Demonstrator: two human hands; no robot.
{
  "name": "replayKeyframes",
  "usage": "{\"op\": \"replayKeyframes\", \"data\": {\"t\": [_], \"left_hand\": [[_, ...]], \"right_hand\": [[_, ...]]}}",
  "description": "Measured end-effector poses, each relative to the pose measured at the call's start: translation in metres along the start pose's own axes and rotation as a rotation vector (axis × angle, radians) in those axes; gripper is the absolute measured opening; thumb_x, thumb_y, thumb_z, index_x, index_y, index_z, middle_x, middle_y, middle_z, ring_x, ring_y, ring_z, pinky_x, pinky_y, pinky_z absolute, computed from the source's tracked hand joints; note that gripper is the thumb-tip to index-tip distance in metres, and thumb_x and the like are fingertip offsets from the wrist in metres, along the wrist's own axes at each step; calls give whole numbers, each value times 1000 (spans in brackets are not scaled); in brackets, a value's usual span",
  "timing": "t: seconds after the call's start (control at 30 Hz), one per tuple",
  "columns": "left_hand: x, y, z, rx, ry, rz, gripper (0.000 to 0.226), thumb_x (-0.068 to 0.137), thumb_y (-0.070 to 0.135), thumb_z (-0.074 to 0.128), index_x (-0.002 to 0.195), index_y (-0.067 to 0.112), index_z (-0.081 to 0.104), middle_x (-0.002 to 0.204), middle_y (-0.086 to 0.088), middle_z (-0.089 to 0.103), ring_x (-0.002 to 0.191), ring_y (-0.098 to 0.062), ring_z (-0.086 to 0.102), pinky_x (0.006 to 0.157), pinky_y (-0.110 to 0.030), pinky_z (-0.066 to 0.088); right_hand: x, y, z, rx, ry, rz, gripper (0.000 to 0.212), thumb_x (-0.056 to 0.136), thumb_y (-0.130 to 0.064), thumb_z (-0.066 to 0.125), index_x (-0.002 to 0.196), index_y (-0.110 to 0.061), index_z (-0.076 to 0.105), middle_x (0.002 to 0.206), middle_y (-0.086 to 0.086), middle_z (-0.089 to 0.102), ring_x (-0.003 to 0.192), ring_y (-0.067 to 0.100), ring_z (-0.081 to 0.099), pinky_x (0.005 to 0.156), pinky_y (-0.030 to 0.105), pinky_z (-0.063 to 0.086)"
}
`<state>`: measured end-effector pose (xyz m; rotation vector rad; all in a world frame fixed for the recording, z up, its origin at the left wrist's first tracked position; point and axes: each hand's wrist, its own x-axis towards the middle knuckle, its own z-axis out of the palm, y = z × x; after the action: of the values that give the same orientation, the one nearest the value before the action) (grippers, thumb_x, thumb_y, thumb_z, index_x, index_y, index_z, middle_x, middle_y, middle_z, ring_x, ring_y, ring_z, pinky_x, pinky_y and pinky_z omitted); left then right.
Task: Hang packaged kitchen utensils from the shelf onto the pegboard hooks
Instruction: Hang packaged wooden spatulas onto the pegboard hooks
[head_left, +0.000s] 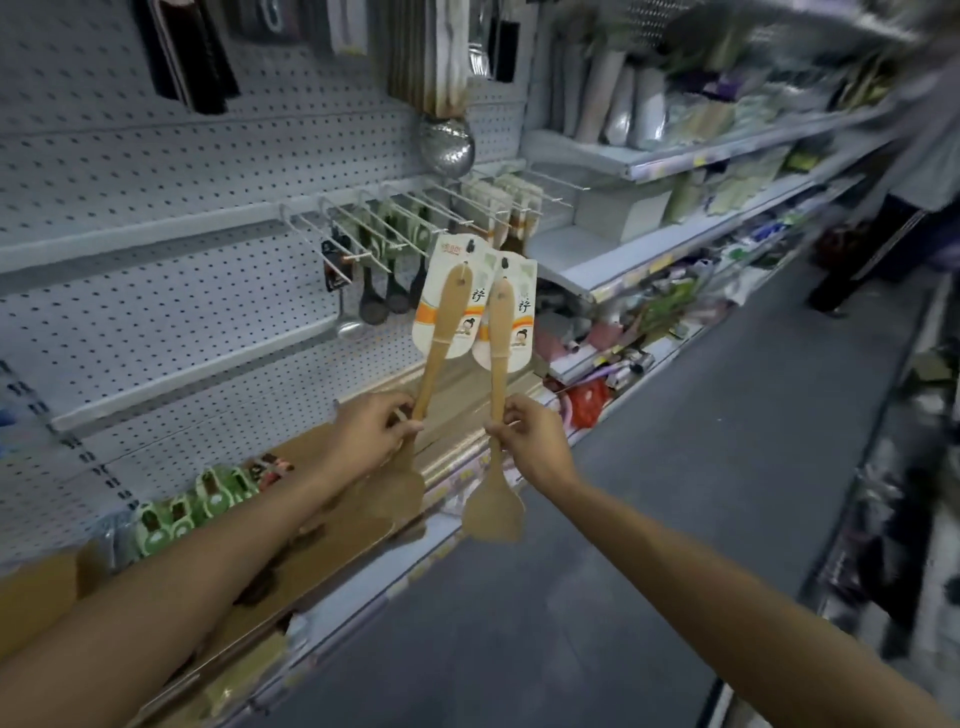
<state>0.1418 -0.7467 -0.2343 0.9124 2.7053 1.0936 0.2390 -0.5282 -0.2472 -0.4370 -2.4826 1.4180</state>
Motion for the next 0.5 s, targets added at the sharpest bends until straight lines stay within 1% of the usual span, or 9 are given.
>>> {"op": "replayKeyframes", "data": {"t": [0.07, 0.1, 0.2, 0.27, 0.33, 0.43, 0.5], "left_hand": [[20, 17, 15, -6, -8, 22, 3, 89, 27, 72, 90, 24, 72, 78, 13, 70, 69, -8, 67, 71, -42, 58], [28, 26, 21, -5, -10, 33, 4, 90, 29, 72, 87, 27, 70, 76, 14, 68, 68, -7, 65, 70, -41, 57], [52, 47, 40, -17, 3, 59, 13, 89, 31, 73, 81, 36, 64, 71, 19, 64, 67, -5, 62, 68, -39, 55], [67, 57, 53, -44, 9, 51, 10, 88, 29, 74, 85, 34, 65, 74, 19, 65, 70, -5, 64, 71, -38, 56], [82, 66, 65, -70, -3, 57, 7, 88, 27, 74, 88, 29, 67, 78, 17, 67, 74, -6, 65, 74, -38, 56], [109, 75, 82, -88, -30, 86, 7, 88, 29, 73, 87, 27, 66, 81, 14, 69, 76, -8, 66, 75, -41, 57], [130, 79, 93, -92, -36, 108, 7, 88, 29, 73, 87, 27, 66, 81, 13, 69, 76, -7, 66, 74, -41, 57]], "right_hand": [[10, 12, -28, 21, 28, 12, 11, 88, -22, 70, 82, -22, 61, 80, -1, 65, 69, 18, 69, 62, 46, 57], [15, 19, -40, 31, 46, 21, 11, 88, -20, 71, 82, -22, 62, 80, -2, 65, 70, 18, 69, 65, 46, 58], [32, 37, -69, 50, 79, 22, 12, 86, -20, 72, 80, -25, 63, 78, -4, 65, 73, 21, 69, 73, 51, 58], [42, 47, -84, 53, 106, 28, 19, 86, -18, 71, 77, -31, 62, 78, -5, 65, 74, 20, 69, 75, 51, 58], [53, 57, -95, 64, 142, 40, 22, 86, -17, 72, 75, -34, 61, 78, -6, 65, 75, 22, 69, 73, 50, 58], [68, 72, -109, 74, 183, 70, 19, 86, -16, 73, 79, -31, 63, 82, -2, 67, 79, 22, 70, 75, 48, 59], [80, 81, -116, 86, 193, 84, 14, 86, -15, 73, 82, -26, 65, 84, 1, 69, 79, 22, 70, 75, 47, 59]]}}
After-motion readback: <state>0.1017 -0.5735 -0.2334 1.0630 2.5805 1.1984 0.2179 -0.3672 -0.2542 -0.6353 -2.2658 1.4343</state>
